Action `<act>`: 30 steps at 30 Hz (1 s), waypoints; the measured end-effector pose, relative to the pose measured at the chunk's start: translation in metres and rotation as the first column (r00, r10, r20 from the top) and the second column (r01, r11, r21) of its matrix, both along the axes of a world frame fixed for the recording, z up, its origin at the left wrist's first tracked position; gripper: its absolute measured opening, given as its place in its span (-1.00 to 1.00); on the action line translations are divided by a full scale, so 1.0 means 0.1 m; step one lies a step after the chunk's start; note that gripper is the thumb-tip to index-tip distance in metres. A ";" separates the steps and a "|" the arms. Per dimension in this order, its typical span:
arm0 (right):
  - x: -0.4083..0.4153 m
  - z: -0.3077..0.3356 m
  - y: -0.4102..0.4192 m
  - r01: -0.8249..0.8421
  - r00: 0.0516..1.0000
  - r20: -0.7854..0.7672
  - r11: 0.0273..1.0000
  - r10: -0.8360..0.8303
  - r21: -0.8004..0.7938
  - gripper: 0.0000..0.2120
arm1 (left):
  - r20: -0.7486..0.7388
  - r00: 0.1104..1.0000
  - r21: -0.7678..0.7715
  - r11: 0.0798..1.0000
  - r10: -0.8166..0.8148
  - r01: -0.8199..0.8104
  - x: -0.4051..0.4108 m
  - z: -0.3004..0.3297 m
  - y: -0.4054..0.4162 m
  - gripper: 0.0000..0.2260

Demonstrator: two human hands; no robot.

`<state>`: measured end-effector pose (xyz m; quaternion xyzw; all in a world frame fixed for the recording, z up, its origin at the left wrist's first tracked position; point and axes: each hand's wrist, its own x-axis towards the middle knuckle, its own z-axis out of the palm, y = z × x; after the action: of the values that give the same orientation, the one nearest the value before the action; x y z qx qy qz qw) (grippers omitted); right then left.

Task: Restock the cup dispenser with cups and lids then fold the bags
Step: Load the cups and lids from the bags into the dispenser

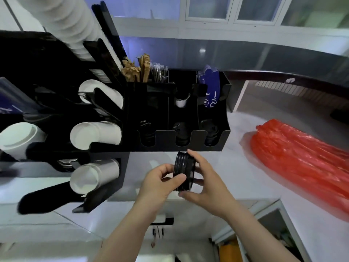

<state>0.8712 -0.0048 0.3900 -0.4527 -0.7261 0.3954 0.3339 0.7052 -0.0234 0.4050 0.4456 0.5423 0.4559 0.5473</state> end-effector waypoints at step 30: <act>-2.60 0.62 -1.63 -0.171 0.985 0.080 0.944 0.155 0.283 -0.05 | 0.143 0.958 0.232 0.933 0.248 -0.276 -2.31 0.50 -2.05 -0.87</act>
<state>0.6117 -0.1679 0.4515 -0.3484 -0.8201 0.2987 0.3417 0.4738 -0.2283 0.4553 0.4084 0.5037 0.6135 0.4506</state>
